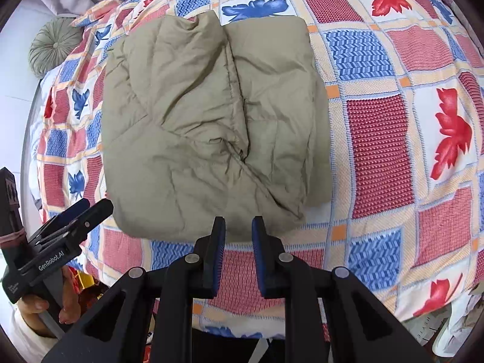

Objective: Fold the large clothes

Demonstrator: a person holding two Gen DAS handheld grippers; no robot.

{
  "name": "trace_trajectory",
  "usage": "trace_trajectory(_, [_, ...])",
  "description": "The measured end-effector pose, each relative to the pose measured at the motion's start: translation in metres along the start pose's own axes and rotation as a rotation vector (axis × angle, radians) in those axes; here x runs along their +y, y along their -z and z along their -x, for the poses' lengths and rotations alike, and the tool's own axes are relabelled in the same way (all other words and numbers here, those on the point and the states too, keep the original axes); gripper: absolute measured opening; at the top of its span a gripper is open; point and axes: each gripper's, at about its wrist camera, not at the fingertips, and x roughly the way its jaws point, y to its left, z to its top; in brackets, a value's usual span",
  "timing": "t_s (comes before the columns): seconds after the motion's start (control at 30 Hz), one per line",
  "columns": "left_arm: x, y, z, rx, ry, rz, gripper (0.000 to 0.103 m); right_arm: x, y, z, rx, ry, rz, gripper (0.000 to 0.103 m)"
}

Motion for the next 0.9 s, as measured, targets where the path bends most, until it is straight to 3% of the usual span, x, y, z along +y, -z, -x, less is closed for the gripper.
trace_trajectory(0.17, [-0.011, 0.020, 0.025, 0.028, 0.006, -0.028, 0.091, -0.001, 0.013, 0.024, 0.006, 0.006, -0.010, 0.020])
trace_trajectory(0.33, [-0.019, 0.027, 0.058, -0.003, -0.004, -0.046, 0.091, 0.005, 0.023, 0.047, -0.004, 0.006, 0.002, 0.021])
trace_trajectory(0.37, [-0.020, 0.027, 0.066, -0.020, -0.013, -0.046, 0.092, 0.006, 0.024, 0.052, -0.010, 0.005, 0.008, 0.028])
trace_trajectory(0.4, [-0.019, 0.026, 0.072, -0.031, -0.017, -0.045, 0.098, 0.009, 0.025, 0.057, -0.019, 0.006, 0.013, 0.045])
trace_trajectory(0.43, [-0.018, 0.024, 0.080, -0.048, -0.022, -0.038, 0.103, 0.012, 0.025, 0.063, -0.032, 0.007, 0.016, 0.051])
trace_trajectory(0.73, [-0.010, 0.011, 0.135, -0.164, -0.063, 0.025, 0.103, 0.037, 0.019, 0.103, -0.102, 0.014, 0.075, 0.054])
trace_trajectory(0.8, [-0.006, 0.008, 0.144, -0.174, -0.075, 0.064, 0.103, 0.045, 0.019, 0.114, -0.134, 0.031, 0.097, 0.062])
trace_trajectory(0.9, [-0.007, 0.007, 0.158, -0.205, -0.161, 0.063, 0.103, 0.058, 0.019, 0.133, -0.199, 0.064, 0.137, 0.073])
